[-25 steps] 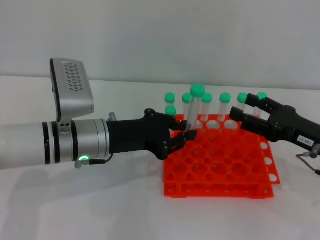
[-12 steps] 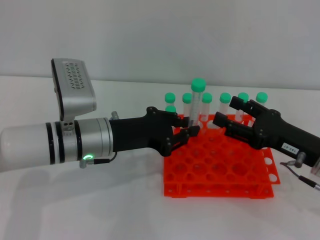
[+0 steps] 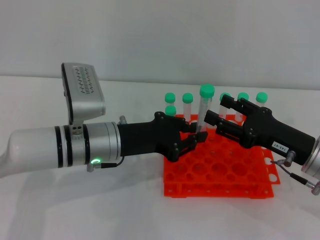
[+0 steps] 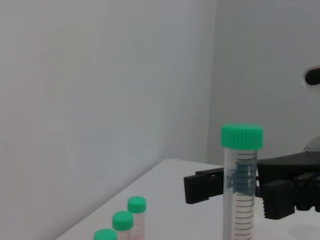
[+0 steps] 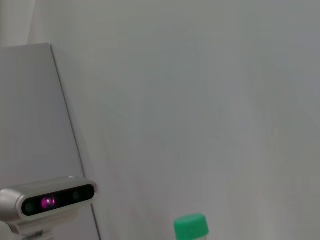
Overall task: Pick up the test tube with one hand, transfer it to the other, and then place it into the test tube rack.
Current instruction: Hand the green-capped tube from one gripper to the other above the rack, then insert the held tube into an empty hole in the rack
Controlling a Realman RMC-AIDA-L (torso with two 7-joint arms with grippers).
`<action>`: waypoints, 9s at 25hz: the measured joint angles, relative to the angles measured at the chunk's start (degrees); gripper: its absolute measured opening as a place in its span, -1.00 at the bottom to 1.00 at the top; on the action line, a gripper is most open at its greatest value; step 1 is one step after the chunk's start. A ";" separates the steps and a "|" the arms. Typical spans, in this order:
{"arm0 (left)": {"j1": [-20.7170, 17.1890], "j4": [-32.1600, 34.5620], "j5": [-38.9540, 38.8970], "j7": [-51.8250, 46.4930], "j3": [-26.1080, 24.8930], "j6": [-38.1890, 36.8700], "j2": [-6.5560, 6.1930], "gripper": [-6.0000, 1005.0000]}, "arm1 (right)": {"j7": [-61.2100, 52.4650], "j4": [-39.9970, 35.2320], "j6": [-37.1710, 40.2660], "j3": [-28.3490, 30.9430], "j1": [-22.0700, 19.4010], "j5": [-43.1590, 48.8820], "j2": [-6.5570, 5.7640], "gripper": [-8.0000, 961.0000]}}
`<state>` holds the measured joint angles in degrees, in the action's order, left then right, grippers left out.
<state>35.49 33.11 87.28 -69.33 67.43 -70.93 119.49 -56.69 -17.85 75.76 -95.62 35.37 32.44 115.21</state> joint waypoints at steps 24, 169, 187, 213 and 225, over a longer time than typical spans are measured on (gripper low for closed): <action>2.13 -3.87 -0.01 0.06 0.68 0.71 0.04 -0.60 | -0.49 -2.17 1.01 -2.81 0.36 0.09 0.11 0.22; -29.42 -25.14 -72.65 37.21 12.79 -22.83 0.18 0.41 | 0.74 -8.50 -11.56 8.67 4.98 14.67 -0.60 -0.56; -27.91 -30.32 -77.00 49.12 13.07 -23.63 0.22 0.78 | -5.70 -10.24 -21.37 5.12 9.59 21.41 -0.09 -0.56; -26.73 -30.39 -75.75 49.29 13.23 -23.29 0.04 0.78 | -7.74 -10.03 -26.68 2.63 9.99 23.70 0.00 -0.56; -26.70 -30.39 -75.63 49.10 13.25 -23.29 0.04 0.78 | -7.74 -10.48 -27.42 2.64 9.65 23.48 0.15 -0.56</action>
<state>8.79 2.72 11.65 -20.23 80.69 -94.22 119.53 -64.43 -28.33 48.34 -92.98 45.02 55.92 115.36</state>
